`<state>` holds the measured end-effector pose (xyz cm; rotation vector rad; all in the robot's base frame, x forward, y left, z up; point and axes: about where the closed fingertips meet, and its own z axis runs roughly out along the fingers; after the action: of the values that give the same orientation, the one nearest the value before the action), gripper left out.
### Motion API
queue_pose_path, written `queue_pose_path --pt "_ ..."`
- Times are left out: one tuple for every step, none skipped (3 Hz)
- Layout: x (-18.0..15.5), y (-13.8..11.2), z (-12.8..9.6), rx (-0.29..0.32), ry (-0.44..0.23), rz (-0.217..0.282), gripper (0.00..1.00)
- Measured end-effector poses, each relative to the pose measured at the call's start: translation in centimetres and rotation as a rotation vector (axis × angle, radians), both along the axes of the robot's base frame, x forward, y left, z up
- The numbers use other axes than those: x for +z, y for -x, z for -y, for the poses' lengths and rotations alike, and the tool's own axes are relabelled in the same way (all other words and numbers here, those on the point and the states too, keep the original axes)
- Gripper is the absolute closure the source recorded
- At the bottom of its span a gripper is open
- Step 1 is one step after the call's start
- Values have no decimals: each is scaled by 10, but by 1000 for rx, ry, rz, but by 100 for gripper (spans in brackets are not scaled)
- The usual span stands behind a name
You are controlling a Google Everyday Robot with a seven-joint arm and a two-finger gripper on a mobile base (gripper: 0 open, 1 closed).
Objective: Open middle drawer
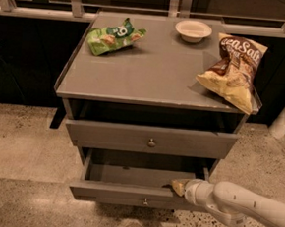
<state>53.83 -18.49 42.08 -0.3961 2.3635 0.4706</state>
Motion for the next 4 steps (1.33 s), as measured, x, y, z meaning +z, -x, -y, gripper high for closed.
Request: queue_pose_path --pt "0 13 -2 37 -47 -39 100" --pt "-4 40 20 58 -124 -129 100" --pt "-4 52 22 76 -162 -161 100" --pt "12 60 13 141 -221 -144 100"
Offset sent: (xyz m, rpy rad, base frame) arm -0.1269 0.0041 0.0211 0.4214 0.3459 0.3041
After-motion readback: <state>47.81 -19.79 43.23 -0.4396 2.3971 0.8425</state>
